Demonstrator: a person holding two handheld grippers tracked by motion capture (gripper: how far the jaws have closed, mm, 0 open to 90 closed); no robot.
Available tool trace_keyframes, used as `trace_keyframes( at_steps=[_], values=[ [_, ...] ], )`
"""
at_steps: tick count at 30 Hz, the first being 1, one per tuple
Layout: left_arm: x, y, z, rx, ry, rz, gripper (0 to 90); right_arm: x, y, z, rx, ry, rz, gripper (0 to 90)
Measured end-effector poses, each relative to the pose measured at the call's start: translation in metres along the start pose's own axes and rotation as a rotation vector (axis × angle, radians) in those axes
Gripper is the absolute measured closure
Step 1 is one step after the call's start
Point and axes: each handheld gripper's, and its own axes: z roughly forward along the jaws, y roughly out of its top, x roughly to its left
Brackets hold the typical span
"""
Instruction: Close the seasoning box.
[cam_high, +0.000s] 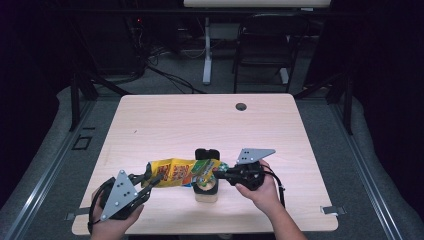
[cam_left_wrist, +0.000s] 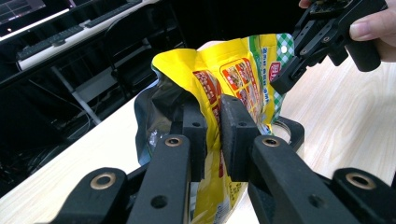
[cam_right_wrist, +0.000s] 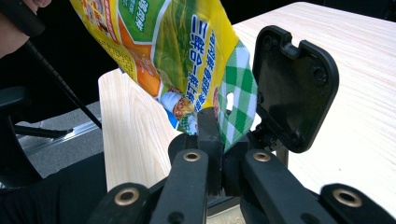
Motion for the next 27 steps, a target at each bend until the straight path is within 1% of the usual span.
trace_keyframes(
  at_steps=[27],
  values=[
    [0.0012, -0.0003, 0.0005, 0.000, -0.003, -0.005, 81.4, -0.0005, -0.0003, 0.0004, -0.003, 0.004, -0.001, 89.8]
  ],
)
